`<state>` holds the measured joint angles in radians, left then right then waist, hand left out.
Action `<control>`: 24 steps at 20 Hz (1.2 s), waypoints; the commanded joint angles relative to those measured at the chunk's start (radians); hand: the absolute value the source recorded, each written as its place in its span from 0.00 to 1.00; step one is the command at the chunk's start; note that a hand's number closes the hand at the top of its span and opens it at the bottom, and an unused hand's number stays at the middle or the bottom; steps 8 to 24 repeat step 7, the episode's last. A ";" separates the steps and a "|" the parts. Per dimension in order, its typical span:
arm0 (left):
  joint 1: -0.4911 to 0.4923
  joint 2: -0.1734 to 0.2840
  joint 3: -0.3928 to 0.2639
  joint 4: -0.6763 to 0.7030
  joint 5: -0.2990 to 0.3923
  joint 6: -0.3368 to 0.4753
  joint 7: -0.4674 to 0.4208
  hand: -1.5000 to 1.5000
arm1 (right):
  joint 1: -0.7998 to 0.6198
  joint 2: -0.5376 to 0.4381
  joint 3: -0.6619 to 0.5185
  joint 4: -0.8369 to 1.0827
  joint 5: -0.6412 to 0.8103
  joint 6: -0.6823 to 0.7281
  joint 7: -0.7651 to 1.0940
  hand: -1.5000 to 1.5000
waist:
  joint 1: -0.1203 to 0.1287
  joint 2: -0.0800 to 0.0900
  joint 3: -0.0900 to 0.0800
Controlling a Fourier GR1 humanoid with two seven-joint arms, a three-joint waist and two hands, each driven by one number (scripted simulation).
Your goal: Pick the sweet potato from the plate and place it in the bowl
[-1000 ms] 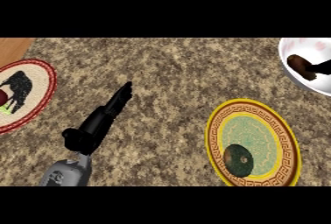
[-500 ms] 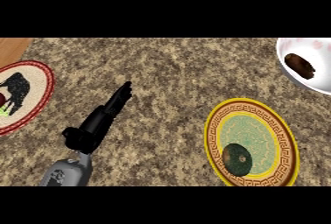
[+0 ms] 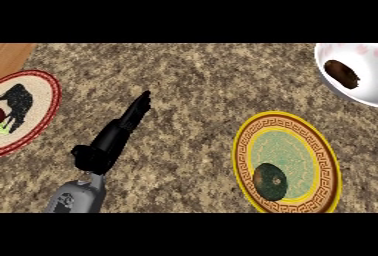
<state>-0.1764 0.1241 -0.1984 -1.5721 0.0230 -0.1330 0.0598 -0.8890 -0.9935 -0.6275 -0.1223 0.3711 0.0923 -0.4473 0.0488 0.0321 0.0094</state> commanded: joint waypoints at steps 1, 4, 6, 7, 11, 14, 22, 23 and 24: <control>0.006 -0.015 -0.007 -0.011 0.004 0.006 0.017 0.50 | 0.066 -0.074 -0.041 0.012 -0.037 0.070 -0.042 0.00 | -0.001 0.001 0.002; 0.013 -0.006 -0.006 -0.023 -0.001 0.004 0.013 0.50 | 0.138 -0.083 -0.054 0.031 -0.051 0.141 -0.093 0.00 | -0.006 0.000 0.005; 0.008 0.004 0.017 -0.007 0.007 -0.003 -0.024 0.50 | 0.140 -0.103 -0.062 0.033 -0.060 0.192 -0.087 0.00 | -0.003 0.002 0.004; 0.032 -0.009 -0.002 -0.001 -0.006 0.007 -0.022 0.50 | 0.142 -0.124 -0.058 0.020 -0.056 0.203 -0.092 0.00 | 0.001 0.000 0.003; 0.032 -0.009 -0.002 -0.001 -0.006 0.007 -0.022 0.50 | 0.142 -0.124 -0.058 0.020 -0.056 0.203 -0.092 0.00 | 0.001 0.000 0.003; 0.032 -0.009 -0.002 -0.001 -0.006 0.007 -0.022 0.50 | 0.142 -0.124 -0.058 0.020 -0.056 0.203 -0.092 0.00 | 0.001 0.000 0.003; 0.032 -0.009 -0.002 -0.001 -0.006 0.007 -0.022 0.50 | 0.142 -0.124 -0.058 0.020 -0.056 0.203 -0.092 0.00 | 0.001 0.000 0.003; 0.032 -0.009 -0.002 -0.001 -0.006 0.007 -0.022 0.50 | 0.142 -0.124 -0.058 0.020 -0.056 0.203 -0.092 0.00 | 0.001 0.000 0.003; 0.032 -0.009 -0.002 -0.001 -0.006 0.007 -0.022 0.50 | 0.142 -0.124 -0.058 0.020 -0.056 0.203 -0.092 0.00 | 0.001 0.000 0.003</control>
